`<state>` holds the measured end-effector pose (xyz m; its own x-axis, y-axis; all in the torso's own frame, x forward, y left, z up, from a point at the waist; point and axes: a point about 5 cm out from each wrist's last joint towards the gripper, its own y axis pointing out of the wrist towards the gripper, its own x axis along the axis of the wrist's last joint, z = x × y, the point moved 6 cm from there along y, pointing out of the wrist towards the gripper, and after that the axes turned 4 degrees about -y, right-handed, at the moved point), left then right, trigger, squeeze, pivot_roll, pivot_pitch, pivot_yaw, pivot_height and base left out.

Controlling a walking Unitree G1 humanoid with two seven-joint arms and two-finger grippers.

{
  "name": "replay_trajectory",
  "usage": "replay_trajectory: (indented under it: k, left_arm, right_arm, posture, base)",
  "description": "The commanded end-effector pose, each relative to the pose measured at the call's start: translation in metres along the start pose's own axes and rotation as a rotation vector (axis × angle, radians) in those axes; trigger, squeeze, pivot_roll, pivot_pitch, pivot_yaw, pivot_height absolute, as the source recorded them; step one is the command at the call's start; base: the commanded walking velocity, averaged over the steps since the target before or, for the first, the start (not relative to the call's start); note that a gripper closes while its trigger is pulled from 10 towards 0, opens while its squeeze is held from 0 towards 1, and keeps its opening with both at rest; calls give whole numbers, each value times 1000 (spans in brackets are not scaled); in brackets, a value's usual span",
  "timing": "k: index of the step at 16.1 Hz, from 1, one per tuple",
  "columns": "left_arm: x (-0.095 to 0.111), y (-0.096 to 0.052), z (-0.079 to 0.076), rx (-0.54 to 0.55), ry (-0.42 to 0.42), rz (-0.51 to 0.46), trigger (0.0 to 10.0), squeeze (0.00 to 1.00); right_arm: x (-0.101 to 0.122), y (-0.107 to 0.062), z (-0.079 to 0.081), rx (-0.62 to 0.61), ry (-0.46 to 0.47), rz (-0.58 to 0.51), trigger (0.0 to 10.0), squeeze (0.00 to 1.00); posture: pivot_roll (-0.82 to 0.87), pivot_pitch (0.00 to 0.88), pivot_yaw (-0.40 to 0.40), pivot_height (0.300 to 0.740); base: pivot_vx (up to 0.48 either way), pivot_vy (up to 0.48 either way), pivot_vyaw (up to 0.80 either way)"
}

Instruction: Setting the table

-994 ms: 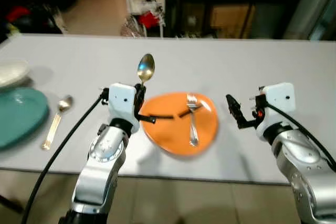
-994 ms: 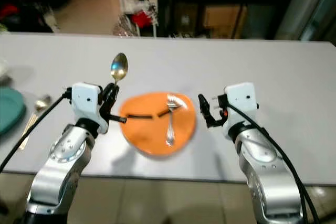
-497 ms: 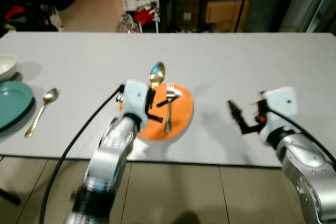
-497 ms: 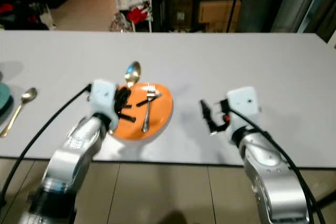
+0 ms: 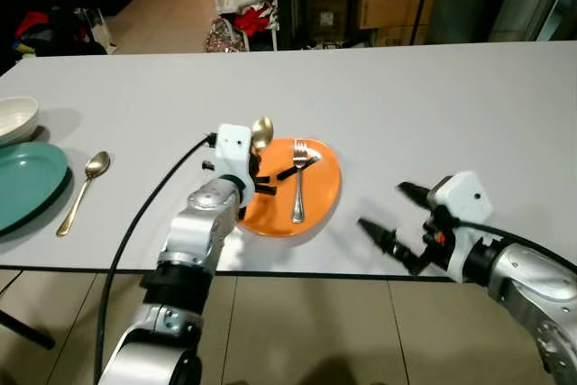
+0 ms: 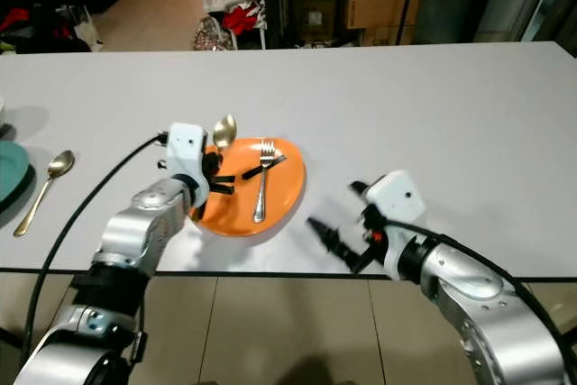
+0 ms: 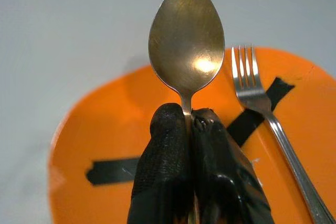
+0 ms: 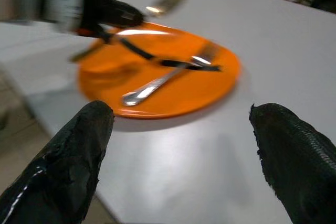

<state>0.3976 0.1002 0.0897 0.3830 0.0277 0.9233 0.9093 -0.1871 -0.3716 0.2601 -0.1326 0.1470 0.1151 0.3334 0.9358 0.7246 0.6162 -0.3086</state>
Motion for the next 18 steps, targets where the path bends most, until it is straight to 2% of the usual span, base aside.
replay_trajectory:
  k: [1,3,6,8,14,15,17,18]
  left_arm:
    - [1,2,8,40,-38,20,10000,0]
    - [-8,3,11,82,-97,59,10000,0]
    - [-21,2,11,110,-116,104,10000,0]
    - [-26,1,8,107,-125,122,10000,0]
    - [-39,5,1,106,-222,175,10000,0]
    - [-40,6,-1,101,-222,184,10000,102]
    - [-43,7,-4,98,-223,197,10000,467]
    - [-45,7,-5,97,-222,201,10000,506]
  right_arm:
    - [7,-2,8,50,-28,-22,10000,0]
    - [6,-6,10,88,-51,-9,10000,0]
    - [5,-6,14,112,-60,-4,10000,0]
    - [3,-6,17,129,-67,4,10000,0]
    - [2,-6,20,148,-78,10,10000,0]
    - [2,-6,21,158,-83,12,10000,0]
    - [2,-6,22,162,-87,13,10000,0]
    - [2,-6,22,163,-89,14,10000,0]
  posture:
    - [-116,0,115,740]
    - [-118,0,118,740]
    - [-120,0,115,740]
    - [-118,0,107,740]
    - [-129,0,104,740]
    - [-131,0,104,740]
    - [-131,0,104,740]
    - [-131,0,104,740]
  base:
    - [0,0,0]
    - [0,0,0]
    - [0,0,0]
    - [0,0,0]
    - [0,0,0]
    - [0,0,0]
    - [0,0,0]
    - [0,0,0]
